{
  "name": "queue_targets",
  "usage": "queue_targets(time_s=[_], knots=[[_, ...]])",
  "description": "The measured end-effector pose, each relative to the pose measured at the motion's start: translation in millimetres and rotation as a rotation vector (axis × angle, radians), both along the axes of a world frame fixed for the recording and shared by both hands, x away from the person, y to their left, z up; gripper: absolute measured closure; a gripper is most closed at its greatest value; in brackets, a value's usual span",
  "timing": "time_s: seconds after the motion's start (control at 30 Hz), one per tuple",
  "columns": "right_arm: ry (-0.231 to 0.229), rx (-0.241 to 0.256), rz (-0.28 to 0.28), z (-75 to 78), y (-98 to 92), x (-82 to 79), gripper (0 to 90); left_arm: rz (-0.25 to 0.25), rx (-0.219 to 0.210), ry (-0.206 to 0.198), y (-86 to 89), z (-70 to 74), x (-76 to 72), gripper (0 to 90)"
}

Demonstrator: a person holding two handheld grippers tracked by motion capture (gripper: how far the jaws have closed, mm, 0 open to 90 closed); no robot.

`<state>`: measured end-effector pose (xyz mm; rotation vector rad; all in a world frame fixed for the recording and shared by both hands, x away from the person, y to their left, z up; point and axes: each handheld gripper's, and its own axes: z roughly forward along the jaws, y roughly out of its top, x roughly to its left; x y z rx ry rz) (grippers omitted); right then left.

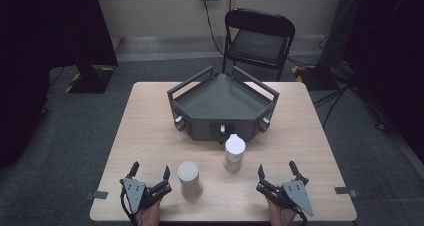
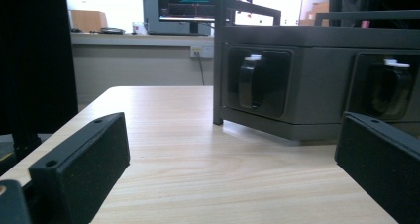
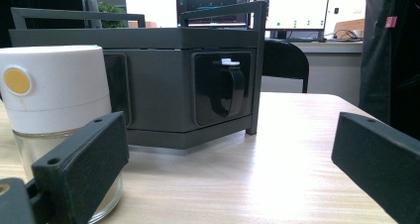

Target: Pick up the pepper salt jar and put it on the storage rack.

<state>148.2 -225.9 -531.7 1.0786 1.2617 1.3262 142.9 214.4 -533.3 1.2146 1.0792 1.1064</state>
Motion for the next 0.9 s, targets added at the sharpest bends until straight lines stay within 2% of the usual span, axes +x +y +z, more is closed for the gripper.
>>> queue_targets(time_s=[0.2, 0.23, 0.27, 0.33, 0.4, 0.5, 0.67, 0.9], knots=[[0.000, 0.001, 0.003, 0.0, -0.7, 0.1, 0.0, -0.012, -0.008, -0.010, 2.8, 4.9, -3.3, 0.0], [0.000, 0.000, 0.004, 0.1, -0.6, 0.0, 0.0, -0.014, -0.015, -0.015, 3.3, 5.4, -4.0, 0.0], [0.000, -0.001, 0.003, 0.0, -0.5, 0.0, 0.0, -0.024, -0.040, -0.017, 4.6, 7.8, -6.1, 0.0], [0.000, -0.001, 0.003, 0.1, -0.5, 0.0, 0.0, -0.027, -0.046, -0.021, 4.6, 9.1, -7.7, 0.0], [0.000, -0.001, 0.003, 0.0, -0.4, 0.0, 0.0, -0.022, -0.044, -0.035, 2.4, 11.4, -10.7, 0.0], [0.000, -0.001, 0.003, 0.0, -0.5, 0.0, 0.0, -0.047, -0.050, -0.042, 4.1, 19.1, -14.8, 0.0], [0.000, -0.001, 0.004, -0.1, -0.5, 0.0, 0.0, -0.080, -0.051, -0.082, 4.1, 32.9, -23.2, 0.0], [0.000, -0.001, 0.004, -0.1, -0.6, 0.0, 0.0, -0.101, -0.045, -0.099, 3.1, 44.3, -29.0, 0.0]])
